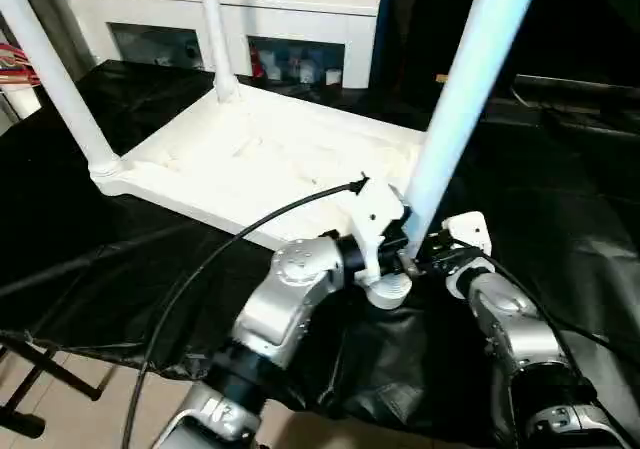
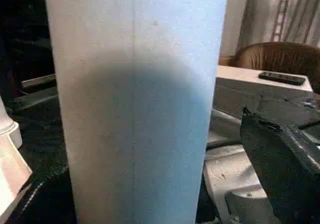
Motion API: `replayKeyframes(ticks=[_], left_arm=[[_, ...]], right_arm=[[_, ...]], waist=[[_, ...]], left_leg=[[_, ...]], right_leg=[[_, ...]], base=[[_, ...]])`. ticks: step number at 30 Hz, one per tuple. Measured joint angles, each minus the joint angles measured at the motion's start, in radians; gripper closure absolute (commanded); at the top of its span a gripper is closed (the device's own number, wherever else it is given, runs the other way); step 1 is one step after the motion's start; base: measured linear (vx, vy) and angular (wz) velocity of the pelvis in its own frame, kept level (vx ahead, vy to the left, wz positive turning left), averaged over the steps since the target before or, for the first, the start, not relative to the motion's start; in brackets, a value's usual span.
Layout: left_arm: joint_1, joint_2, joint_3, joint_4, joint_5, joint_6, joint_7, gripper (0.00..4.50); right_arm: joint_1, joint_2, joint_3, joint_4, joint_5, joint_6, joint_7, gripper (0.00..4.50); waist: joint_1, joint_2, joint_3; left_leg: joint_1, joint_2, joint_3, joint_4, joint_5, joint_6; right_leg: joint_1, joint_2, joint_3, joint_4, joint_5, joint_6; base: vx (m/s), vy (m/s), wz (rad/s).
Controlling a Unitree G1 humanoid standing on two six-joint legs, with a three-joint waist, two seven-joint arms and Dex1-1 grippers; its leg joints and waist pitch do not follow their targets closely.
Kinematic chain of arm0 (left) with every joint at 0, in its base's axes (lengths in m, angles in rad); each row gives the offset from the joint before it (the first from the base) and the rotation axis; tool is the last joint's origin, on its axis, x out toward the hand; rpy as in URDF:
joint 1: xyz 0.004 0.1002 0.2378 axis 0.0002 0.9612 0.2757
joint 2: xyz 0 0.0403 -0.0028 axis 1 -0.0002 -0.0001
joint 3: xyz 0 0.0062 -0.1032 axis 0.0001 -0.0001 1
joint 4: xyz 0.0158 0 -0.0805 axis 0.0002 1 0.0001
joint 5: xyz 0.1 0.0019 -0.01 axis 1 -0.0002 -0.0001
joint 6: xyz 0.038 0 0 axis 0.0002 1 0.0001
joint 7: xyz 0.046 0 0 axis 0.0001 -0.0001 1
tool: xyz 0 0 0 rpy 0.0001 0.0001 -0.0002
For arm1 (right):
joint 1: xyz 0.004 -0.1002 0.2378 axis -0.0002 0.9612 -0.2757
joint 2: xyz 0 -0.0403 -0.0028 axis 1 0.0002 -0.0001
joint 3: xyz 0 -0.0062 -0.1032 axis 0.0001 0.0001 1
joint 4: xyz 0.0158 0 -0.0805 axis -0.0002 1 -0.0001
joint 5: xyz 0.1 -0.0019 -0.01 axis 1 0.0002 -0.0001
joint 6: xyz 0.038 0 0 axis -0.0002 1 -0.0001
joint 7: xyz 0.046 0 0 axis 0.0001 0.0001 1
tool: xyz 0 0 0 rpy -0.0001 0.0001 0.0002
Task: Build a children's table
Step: Rotate table base
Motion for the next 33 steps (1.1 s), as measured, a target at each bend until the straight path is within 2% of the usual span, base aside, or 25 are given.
replayKeyframes(ticks=[6,13,16,20,26,29,33], left_arm=[[-0.014,-0.014,0.004,0.022,-0.011,-0.004,-0.013,0.06],[-0.005,0.016,0.005,-0.020,-0.041,0.031,-0.086,0.06],[-0.003,0.057,0.000,-0.066,-0.050,0.041,-0.121,0.06],[0.010,0.113,-0.001,-0.132,-0.066,0.055,-0.167,0.06],[0.071,0.208,0.016,-0.276,-0.110,0.140,-0.216,0.06],[0.093,0.228,0.021,-0.328,-0.128,0.180,-0.220,0.06],[0.107,0.233,0.024,-0.367,-0.149,0.228,-0.215,0.06]], right_arm=[[-0.001,-0.001,-0.008,0.005,0.003,-0.008,0.014,1.37],[0.004,-0.010,-0.010,0.005,0.022,-0.009,0.068,1.37],[-0.039,-0.016,-0.015,0.054,0.016,-0.012,0.040,1.37],[-0.082,-0.035,-0.016,0.102,0.000,-0.016,0.035,1.37],[-0.173,-0.057,-0.025,0.227,-0.001,-0.043,0.028,1.37],[-0.212,-0.054,-0.040,0.297,0.000,-0.049,0.029,1.37],[-0.248,-0.037,-0.055,0.373,0.003,-0.076,0.034,1.37]], waist=[[-0.002,0.002,0.000],[-0.003,0.002,0.000],[-0.005,0.004,0.000],[0.002,0.008,0.001],[0.009,0.008,0.001],[0.012,0.008,0.001],[0.007,0.008,0.001]], left_leg=[[0.000,0.000,0.000,0.000,0.000,0.000],[0.000,0.000,0.000,0.000,0.000,0.001],[0.000,0.000,0.000,0.000,-0.001,0.001],[0.001,0.000,0.000,0.000,0.000,0.001],[0.000,0.000,0.001,0.000,0.000,0.001],[0.000,0.000,0.001,0.000,0.000,0.001],[-0.001,0.000,0.001,0.000,0.000,0.001]], right_leg=[[-0.001,0.000,0.000,0.000,0.000,0.000],[-0.001,0.000,0.000,-0.002,0.000,0.000],[-0.002,0.000,0.000,-0.001,0.000,0.000],[-0.002,0.000,-0.001,-0.001,0.000,0.000],[-0.002,0.000,-0.001,-0.001,0.000,0.000],[-0.003,0.000,-0.001,-0.001,0.000,0.000],[-0.004,0.000,-0.001,-0.001,0.000,0.000]], base=[[0.000,0.000,0.00],[0.000,0.000,0.00],[0.000,0.000,0.00],[0.000,0.000,0.00],[0.000,0.000,0.00],[0.000,0.000,0.00],[0.000,0.000,0.00]])
